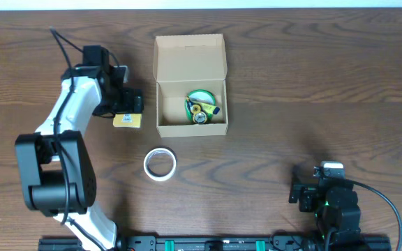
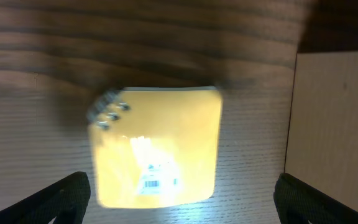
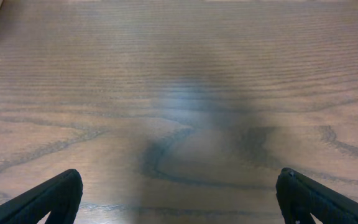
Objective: Pack container
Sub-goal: 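Reach the left gripper to the yellow sticky-note pad and grasp it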
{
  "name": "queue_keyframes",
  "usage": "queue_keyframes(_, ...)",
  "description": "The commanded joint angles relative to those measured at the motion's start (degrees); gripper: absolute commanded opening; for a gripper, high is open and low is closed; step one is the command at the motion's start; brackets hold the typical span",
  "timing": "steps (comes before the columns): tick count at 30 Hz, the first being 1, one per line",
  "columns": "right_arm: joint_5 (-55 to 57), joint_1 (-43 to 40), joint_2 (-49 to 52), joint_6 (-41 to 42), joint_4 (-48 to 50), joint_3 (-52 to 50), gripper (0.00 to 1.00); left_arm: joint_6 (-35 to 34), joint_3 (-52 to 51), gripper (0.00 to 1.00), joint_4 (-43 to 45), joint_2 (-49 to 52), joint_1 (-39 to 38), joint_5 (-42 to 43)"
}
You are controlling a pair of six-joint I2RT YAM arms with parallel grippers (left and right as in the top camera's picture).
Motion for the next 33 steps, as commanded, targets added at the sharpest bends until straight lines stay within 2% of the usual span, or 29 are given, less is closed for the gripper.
queue_keyframes(1, 0.2, -0.5, -0.3, -0.7, -0.2, -0.4, 0.99, 1.9, 0.7, 0.96, -0.7, 1.5, -0.4, -1.4)
queue_keyframes(7, 0.2, -0.5, -0.3, -0.7, -0.2, -0.4, 0.99, 1.5, 0.7, 0.95, -1.2, 3.3, -0.2, -2.3)
queue_keyframes(13, 0.2, -0.5, -0.3, -0.7, -0.2, -0.4, 0.99, -2.9, 0.7, 0.95, 1.3, 6.1, -0.2, -2.4)
queue_keyframes(27, 0.2, -0.5, -0.3, -0.7, -0.2, -0.4, 0.99, -1.7, 0.7, 0.95, 0.9, 7.7, -0.3, -2.8)
queue_keyframes(33, 0.2, -0.5, -0.3, -0.7, -0.2, -0.4, 0.99, 1.2, 0.7, 0.95, -2.1, 7.8, -2.4, -8.9)
